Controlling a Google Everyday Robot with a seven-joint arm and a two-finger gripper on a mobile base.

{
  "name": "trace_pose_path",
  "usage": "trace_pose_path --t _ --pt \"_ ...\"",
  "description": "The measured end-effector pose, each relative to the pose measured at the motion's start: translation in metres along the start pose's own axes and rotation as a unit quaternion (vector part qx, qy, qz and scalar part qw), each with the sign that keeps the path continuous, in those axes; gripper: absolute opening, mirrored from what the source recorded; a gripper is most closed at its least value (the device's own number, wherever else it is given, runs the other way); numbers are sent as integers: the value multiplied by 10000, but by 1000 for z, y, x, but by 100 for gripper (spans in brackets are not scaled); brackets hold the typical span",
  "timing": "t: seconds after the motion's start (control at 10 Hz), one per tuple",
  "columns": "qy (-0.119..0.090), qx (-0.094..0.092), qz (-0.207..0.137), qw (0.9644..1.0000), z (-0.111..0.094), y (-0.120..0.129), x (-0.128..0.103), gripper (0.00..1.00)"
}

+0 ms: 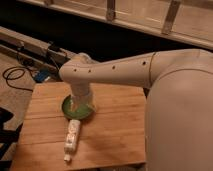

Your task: Place the bottle in the ceramic bowl

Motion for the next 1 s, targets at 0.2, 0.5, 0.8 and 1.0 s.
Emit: trace_pose_path --t 0.2,0.5,0.8,1.0 --pt "-77 62 -147 9998 4 14 15 65" --pt "-320 136 -245 9991 12 37 42 65" --pt "-790 50 -194 9967 20 40 51 65" --pt "-809 42 -208 9965 21 42 52 65"
